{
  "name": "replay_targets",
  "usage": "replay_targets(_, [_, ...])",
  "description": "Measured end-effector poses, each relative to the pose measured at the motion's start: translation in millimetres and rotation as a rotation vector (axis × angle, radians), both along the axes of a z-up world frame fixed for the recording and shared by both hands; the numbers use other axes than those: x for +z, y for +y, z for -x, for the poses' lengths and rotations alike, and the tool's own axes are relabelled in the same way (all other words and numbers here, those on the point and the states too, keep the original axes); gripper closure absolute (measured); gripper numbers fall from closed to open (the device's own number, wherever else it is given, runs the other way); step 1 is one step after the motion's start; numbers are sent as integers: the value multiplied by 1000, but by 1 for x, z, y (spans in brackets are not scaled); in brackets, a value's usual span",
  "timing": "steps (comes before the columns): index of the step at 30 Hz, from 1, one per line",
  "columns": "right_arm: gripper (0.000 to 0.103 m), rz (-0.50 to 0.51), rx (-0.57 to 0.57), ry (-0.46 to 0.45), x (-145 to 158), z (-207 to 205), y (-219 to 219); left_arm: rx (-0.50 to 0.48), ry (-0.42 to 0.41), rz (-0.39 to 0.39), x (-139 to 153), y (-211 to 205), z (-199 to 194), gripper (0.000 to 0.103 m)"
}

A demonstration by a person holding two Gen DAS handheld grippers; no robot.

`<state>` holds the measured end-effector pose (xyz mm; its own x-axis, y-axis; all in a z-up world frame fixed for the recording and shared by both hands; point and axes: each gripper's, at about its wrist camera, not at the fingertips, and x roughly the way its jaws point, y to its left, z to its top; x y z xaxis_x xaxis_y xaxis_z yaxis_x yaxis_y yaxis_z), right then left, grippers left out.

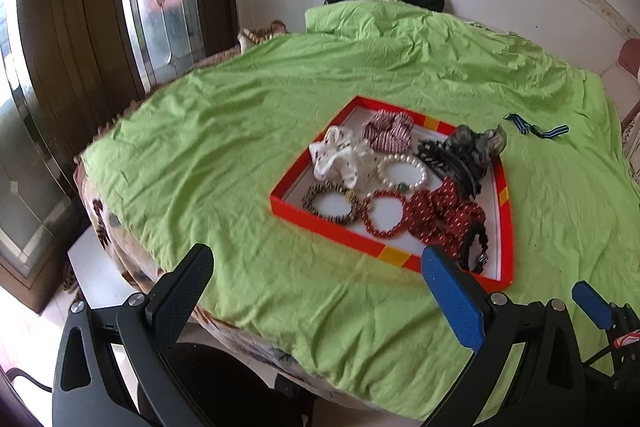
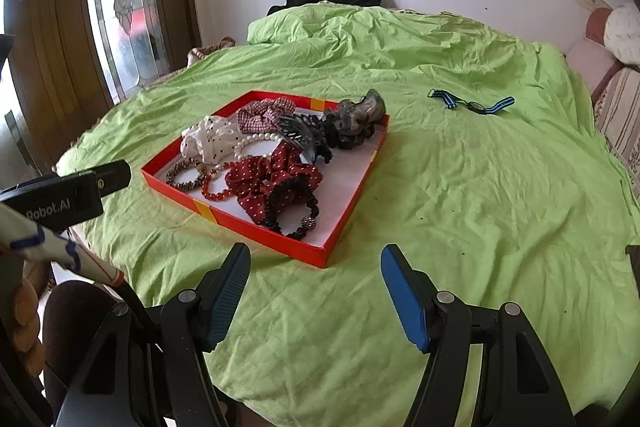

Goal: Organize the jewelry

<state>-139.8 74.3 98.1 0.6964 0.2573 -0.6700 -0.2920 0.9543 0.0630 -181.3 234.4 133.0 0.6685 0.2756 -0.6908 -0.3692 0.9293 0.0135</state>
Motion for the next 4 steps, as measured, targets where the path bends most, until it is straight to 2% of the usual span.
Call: replay_targets(4, [30, -37, -62, -9, 5, -4, -32, -49, 2, -31, 11, -26, -7, 0])
